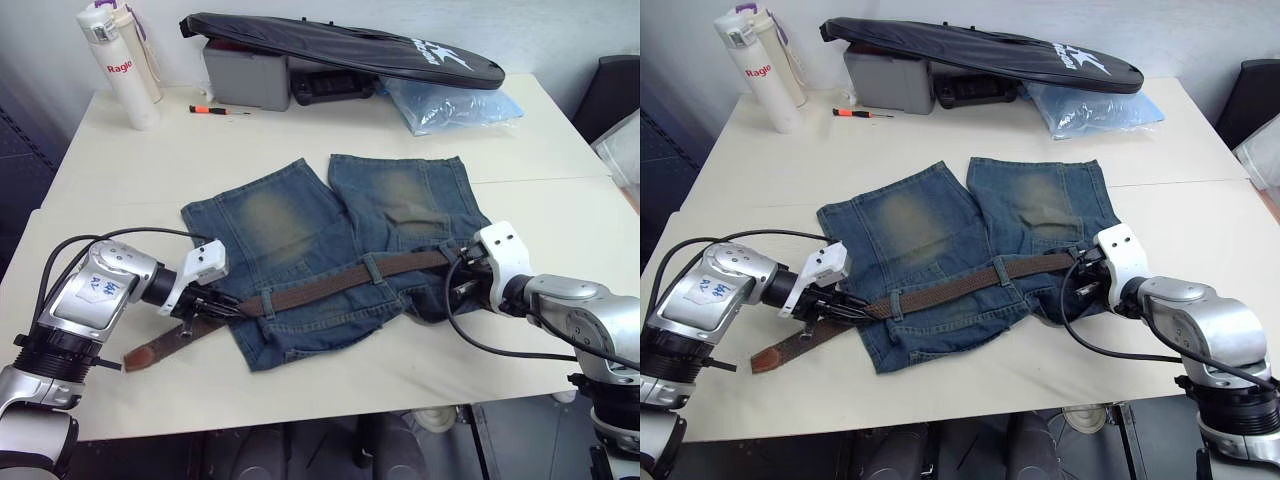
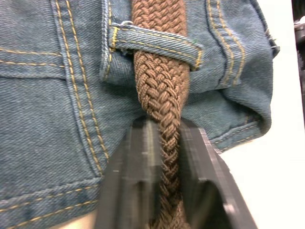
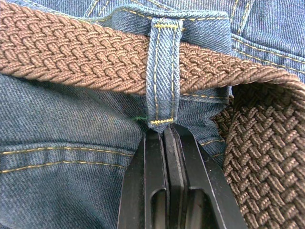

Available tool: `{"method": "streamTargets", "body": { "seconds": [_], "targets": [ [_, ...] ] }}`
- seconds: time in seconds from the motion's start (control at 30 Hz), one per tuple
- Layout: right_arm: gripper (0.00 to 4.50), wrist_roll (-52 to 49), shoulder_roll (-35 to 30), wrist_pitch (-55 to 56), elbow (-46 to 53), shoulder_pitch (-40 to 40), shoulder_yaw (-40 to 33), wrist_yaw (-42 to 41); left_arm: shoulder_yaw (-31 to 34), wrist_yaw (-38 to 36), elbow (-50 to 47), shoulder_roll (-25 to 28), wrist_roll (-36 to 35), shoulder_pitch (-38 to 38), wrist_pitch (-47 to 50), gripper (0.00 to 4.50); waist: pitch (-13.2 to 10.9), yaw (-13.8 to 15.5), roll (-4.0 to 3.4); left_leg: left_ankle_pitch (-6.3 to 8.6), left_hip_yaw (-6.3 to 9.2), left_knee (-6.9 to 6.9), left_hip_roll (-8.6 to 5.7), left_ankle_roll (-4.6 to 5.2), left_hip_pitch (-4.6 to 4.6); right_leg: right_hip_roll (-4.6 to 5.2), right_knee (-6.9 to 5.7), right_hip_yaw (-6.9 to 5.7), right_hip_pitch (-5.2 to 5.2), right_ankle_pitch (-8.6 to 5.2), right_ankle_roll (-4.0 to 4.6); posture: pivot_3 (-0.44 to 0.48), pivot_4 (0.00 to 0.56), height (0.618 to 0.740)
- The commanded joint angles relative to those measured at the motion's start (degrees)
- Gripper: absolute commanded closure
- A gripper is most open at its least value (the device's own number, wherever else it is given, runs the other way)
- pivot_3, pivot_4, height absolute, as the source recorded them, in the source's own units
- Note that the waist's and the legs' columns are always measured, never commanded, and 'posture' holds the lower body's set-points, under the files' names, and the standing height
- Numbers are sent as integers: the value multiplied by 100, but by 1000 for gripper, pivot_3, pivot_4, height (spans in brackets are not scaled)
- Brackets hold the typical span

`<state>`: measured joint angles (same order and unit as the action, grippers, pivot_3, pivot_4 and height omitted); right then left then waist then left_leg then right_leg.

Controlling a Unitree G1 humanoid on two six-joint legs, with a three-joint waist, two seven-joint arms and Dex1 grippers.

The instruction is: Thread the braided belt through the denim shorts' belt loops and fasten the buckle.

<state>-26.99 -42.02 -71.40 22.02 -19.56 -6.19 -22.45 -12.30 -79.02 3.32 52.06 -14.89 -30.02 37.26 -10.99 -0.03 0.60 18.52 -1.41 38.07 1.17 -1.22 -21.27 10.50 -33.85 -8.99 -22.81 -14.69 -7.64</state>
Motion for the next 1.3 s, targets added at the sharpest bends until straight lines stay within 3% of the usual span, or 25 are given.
{"method": "streamTargets", "body": {
  "seconds": [0.03,0.27,0.5,0.83,1.3],
  "targets": [
    [4500,36,2,-72,52,79,11,-11,256,-305,-74,330,-267,-11,222,4466,0,-2,0,0,0,0,0,0,0,0,0,0,0,0,0,0,150,740],
    [4500,49,-56,-83,10,109,36,-50,617,-727,6,1096,-536,385,416,4466,0,-7,0,1,0,-1,1,-1,0,-1,1,0,-2,0,0,0,150,740],
    [4500,71,-75,-48,-84,38,162,-146,985,-641,513,1601,-455,1018,154,4466,0,-21,0,6,-8,-3,10,-3,-2,-9,-1,8,-16,-1,1,0,150,740],
    [4500,122,-128,-13,-169,-40,251,-267,1224,-446,960,1787,-382,1391,-71,4466,3,-33,6,20,-79,-5,45,-9,-2,-48,-19,75,-75,3,7,0,150,740],
    [4500,129,-148,-74,-148,-34,256,-334,1066,-34,1910,1904,39,1404,-553,4466,10,-42,16,43,-143,-4,67,-9,8,-74,-22,140,-106,5,13,0,150,740]
  ]
}}
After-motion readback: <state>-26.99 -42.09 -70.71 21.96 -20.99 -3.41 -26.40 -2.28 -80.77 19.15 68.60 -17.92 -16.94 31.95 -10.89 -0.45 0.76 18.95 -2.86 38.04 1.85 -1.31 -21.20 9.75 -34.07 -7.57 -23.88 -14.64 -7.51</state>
